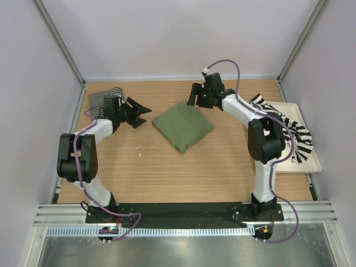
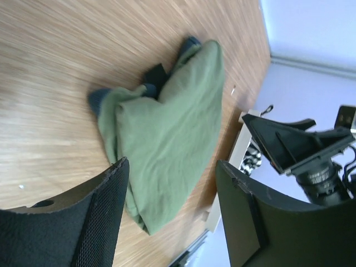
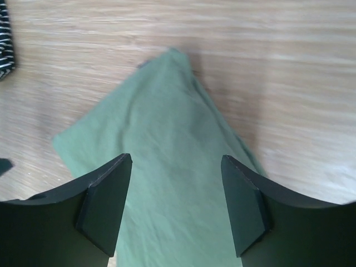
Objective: Fold and stack the tank tops
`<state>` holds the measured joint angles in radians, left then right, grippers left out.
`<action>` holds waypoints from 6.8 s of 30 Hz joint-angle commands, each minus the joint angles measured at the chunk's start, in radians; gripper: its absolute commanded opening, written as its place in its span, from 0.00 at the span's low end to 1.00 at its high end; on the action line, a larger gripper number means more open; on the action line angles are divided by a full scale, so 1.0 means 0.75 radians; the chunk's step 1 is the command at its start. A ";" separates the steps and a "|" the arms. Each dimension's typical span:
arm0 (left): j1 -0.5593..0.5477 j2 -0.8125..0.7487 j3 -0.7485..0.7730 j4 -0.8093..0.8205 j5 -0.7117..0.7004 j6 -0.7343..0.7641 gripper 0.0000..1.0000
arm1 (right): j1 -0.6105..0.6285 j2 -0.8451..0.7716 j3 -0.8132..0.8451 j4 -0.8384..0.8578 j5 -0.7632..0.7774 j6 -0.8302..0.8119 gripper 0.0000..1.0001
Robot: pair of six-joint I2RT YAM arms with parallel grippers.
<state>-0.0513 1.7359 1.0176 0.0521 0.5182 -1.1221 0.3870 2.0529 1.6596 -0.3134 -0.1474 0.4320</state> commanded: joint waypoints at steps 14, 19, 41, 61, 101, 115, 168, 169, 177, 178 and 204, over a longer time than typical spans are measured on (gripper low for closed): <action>-0.152 -0.236 -0.068 -0.233 -0.188 0.246 0.63 | -0.086 -0.078 -0.316 0.009 -0.216 -0.036 0.69; -0.159 -0.267 -0.056 -0.282 -0.206 0.283 0.63 | -0.050 -0.288 -0.580 0.105 -0.323 0.064 0.69; -0.535 -0.104 0.120 -0.317 -0.151 0.236 0.44 | -0.007 -0.477 -0.701 0.145 -0.605 0.089 0.29; -0.476 -0.271 0.146 -0.774 -0.762 0.547 0.59 | -0.238 -0.491 -0.926 0.234 -0.479 0.146 0.33; -0.244 0.680 1.025 -1.233 -1.544 0.793 0.00 | -0.109 -0.800 -0.947 0.076 -0.452 0.152 0.59; -0.845 -0.304 -0.015 -1.117 -1.288 0.304 0.44 | 0.177 -0.770 -0.983 0.172 -0.333 0.281 0.59; 0.285 -1.134 -0.205 -1.178 -0.298 0.686 0.70 | 0.775 -0.176 -0.709 0.516 0.154 0.719 0.01; 0.277 -1.128 -0.213 -1.170 -0.296 0.680 0.70 | 0.771 -0.203 -0.738 0.508 0.141 0.702 0.01; 0.081 -1.067 -0.362 -1.031 -0.384 0.490 0.70 | 0.732 -0.336 -0.787 0.224 0.021 0.451 0.38; 0.081 -1.077 -0.389 -1.010 -0.396 0.468 0.70 | 0.724 -0.344 -0.801 0.226 0.009 0.445 0.43; 0.013 -1.008 -0.856 -0.556 -0.650 0.187 0.47 | 0.719 -0.181 -0.773 0.410 -0.030 0.555 0.48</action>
<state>-0.0399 0.9699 0.3992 -0.4625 0.0452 -0.9642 0.9264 1.8854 1.0595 -0.0055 -0.1970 0.8425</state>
